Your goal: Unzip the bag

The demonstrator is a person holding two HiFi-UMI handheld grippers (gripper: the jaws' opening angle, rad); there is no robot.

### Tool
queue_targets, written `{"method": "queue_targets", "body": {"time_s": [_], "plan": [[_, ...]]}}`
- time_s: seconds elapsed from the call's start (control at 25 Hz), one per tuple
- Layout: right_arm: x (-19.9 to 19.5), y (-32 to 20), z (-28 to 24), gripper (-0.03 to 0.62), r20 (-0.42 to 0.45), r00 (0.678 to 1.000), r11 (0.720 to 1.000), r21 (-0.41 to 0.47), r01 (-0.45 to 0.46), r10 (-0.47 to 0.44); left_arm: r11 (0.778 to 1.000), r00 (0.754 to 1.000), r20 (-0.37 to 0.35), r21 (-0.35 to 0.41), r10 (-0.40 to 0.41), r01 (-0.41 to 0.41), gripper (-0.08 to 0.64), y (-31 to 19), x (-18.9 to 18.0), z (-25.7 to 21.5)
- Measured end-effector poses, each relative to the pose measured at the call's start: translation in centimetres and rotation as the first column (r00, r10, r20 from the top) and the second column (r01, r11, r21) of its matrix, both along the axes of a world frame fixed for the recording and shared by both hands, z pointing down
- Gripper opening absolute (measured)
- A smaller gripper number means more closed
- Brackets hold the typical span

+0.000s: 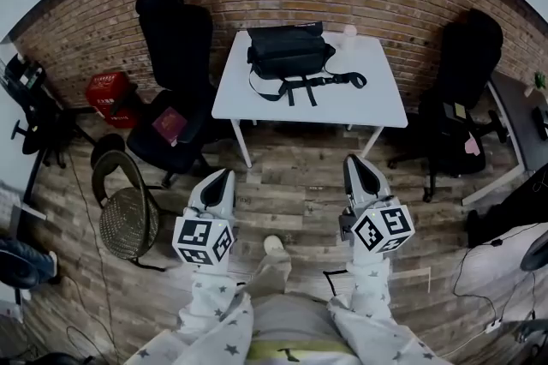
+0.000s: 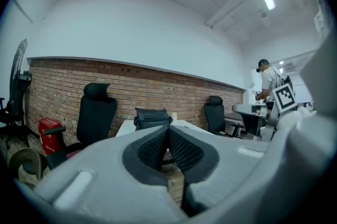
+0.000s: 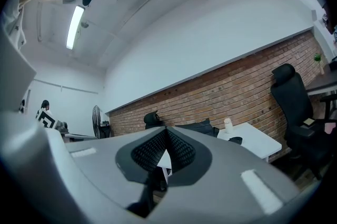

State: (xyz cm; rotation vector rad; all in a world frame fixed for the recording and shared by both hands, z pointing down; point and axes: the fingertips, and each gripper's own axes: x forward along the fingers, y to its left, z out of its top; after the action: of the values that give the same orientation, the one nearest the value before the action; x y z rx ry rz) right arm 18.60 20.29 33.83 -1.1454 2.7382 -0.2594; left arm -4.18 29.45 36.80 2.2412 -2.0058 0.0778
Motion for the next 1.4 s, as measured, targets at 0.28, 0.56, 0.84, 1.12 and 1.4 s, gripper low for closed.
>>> {"method": "queue_targets", "body": {"time_s": [0.28,0.56,0.84,1.12,1.4], "plan": [[-2.1,-6.7,-0.9,0.008,-0.023,1.0,1.0,0.013,-0.016,0.016,1.0,1.0,-0.003,0.0,0.031,-0.031,-0.002,-7.6,-1.7,-0.6],[-4.7,-12.0,-1.0,0.008,0.005,1.0,1.0,0.026,0.005,-0.006,1.0,0.999,-0.021,-0.001,0.024,-0.024,-0.002,-13.3,-4.4,-0.3],[-7.0,-15.7,-0.5,0.008,0.003,1.0,1.0,0.01,0.015,-0.015,0.999,0.999,-0.01,-0.01,0.05,-0.05,-0.002,-17.2,-6.1,0.1],[-10.1,-18.4,1.4,0.008,-0.035,0.999,0.999,-0.038,0.033,-0.034,0.998,0.998,-0.051,-0.046,0.03,-0.032,-0.002,-18.8,-8.0,1.6],[-13.5,-23.4,3.9,0.025,-0.039,0.997,0.995,-0.076,0.07,-0.073,0.997,0.995,-0.092,-0.073,-0.024,0.017,-0.002,-22.5,-11.0,3.5]]}}
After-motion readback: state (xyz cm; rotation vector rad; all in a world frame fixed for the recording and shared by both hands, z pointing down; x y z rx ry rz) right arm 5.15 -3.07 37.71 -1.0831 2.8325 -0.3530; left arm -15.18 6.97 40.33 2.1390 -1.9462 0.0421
